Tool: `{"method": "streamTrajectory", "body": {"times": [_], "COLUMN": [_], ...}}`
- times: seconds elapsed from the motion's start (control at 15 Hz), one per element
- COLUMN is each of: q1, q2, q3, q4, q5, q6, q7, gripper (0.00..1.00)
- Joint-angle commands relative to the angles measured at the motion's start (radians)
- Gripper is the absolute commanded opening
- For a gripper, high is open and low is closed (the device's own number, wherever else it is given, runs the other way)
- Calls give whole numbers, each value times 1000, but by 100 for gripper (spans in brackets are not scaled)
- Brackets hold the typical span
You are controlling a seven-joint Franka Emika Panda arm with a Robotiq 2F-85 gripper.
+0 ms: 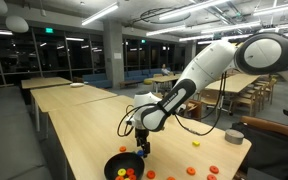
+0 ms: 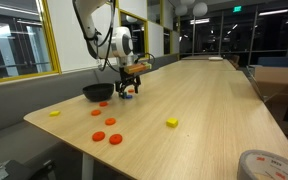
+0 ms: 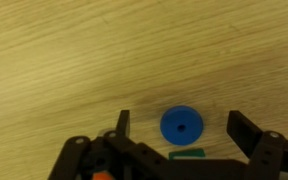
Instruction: Put the round yellow, orange, blue blocks and another orange block in the black bowl respectively
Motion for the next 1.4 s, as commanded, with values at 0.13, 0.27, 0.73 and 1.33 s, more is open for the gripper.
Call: {"method": "streamTrajectory", "body": {"times": [0.13,0.27,0.73,1.33], "q1": [-9,-10,-12,20], "q2": [23,28,28,-58], "q3": [3,3,5,3], "q4": [47,52,62,78], "q5": [16,15,18,3], "q6": [-20,-19,-29,-93], "q7": [-42,-51,-86,-75], "gripper": [100,75,29,24]}}
